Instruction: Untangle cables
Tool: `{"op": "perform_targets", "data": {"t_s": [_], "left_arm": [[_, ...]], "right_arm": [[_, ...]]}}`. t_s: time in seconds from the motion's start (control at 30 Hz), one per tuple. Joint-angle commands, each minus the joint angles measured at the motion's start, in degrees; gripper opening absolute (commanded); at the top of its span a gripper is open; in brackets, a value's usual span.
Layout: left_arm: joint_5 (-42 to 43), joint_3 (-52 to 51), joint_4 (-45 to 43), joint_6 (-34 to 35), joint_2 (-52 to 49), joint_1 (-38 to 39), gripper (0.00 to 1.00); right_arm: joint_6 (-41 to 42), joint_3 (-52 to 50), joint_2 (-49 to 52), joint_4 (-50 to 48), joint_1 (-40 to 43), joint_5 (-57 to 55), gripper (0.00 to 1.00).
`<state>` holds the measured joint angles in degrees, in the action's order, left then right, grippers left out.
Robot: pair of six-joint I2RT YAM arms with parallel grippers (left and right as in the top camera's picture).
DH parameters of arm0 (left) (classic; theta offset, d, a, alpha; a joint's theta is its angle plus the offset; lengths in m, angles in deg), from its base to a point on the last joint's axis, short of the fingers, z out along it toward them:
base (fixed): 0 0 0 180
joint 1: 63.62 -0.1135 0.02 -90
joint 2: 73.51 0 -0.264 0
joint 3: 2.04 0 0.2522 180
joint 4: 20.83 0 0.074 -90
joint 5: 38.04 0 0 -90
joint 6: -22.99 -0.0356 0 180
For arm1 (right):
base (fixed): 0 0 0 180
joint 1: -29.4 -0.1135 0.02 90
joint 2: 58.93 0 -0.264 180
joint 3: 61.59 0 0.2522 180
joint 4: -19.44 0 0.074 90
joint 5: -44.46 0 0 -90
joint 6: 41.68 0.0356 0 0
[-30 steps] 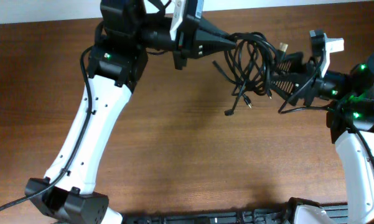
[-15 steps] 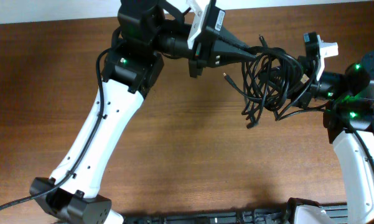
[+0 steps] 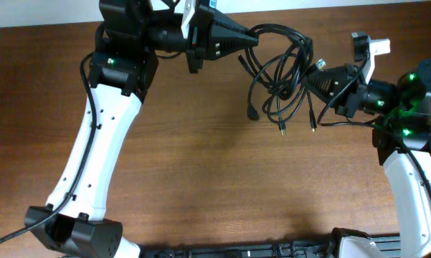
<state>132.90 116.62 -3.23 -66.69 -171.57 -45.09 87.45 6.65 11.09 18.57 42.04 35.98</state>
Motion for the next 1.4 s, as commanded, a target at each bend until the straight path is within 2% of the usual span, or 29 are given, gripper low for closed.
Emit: {"op": "perform_targets", "data": {"t_s": [0.0,0.17,0.27,0.37,0.43,0.5,0.63,0.67,0.73,0.77,0.8,0.87,0.9,0.93,1.07,1.17,1.27,1.37], "left_arm": [[-1.03,0.90,0.26,0.66,0.79,-1.38,0.00],[-11.61,0.90,6.40,6.45,0.79,-4.31,0.00],[-15.37,0.90,8.98,6.54,0.79,-4.28,0.00],[-15.50,0.90,8.92,6.49,0.79,-4.33,0.00],[-15.50,0.90,8.92,6.49,0.79,-4.33,0.00],[-15.43,0.90,8.94,6.51,0.79,-4.33,0.00],[-15.43,0.90,9.68,6.51,0.79,-4.28,0.00],[-15.41,0.90,9.99,6.49,0.79,-4.28,0.00],[-15.17,0.90,10.23,6.49,0.79,-4.28,0.00],[-14.56,0.90,10.16,6.47,0.79,-4.28,0.00],[-14.34,0.90,10.19,6.49,0.79,-4.28,0.00],[-14.25,0.90,10.19,6.49,0.79,-4.28,0.00],[-12.96,0.90,9.97,6.49,0.79,-4.28,0.00],[-11.87,0.90,9.75,6.47,0.79,-4.28,0.00],[-10.80,0.90,9.75,6.47,0.79,-4.26,0.00],[-6.51,0.90,8.94,6.49,0.79,-2.10,0.00],[-2.34,0.90,5.03,6.51,0.79,0.26,0.00],[-1.01,0.90,2.34,6.51,0.79,2.91,0.00]], "right_arm": [[3.85,0.44,-0.11,4.85,-0.17,-5.53,0.04],[3.82,0.44,-0.11,18.43,1.68,-14.53,0.04],[3.87,0.44,-0.11,25.44,2.12,-19.28,0.04],[4.55,0.44,-0.11,32.39,2.12,-26.36,0.04],[8.04,0.44,-0.11,36.72,2.12,-31.50,0.04],[8.79,0.44,-0.11,37.13,2.12,-32.33,0.04],[15.41,0.44,-0.11,37.29,2.12,-33.97,0.04],[15.19,0.44,-0.11,37.16,2.12,-33.94,0.04],[9.29,0.44,-0.11,36.48,2.12,-31.47,0.04],[4.96,0.46,-0.11,35.80,2.12,-29.51,0.11],[0.04,0.44,-0.11,35.34,2.12,-27.71,0.38],[-2.40,0.46,-0.11,35.34,2.12,-27.52,0.68],[-2.93,0.46,-0.11,35.17,2.12,-27.71,0.80],[-2.91,0.44,-0.11,34.97,2.12,-27.78,0.85],[-3.15,0.46,-0.11,31.23,2.10,-25.81,0.90],[-10.75,0.46,-0.11,15.80,2.01,-9.84,0.89],[-13.51,0.46,-0.11,8.35,2.01,-4.46,0.84],[-14.95,0.46,-0.11,7.28,2.01,-3.65,0.75]]}}
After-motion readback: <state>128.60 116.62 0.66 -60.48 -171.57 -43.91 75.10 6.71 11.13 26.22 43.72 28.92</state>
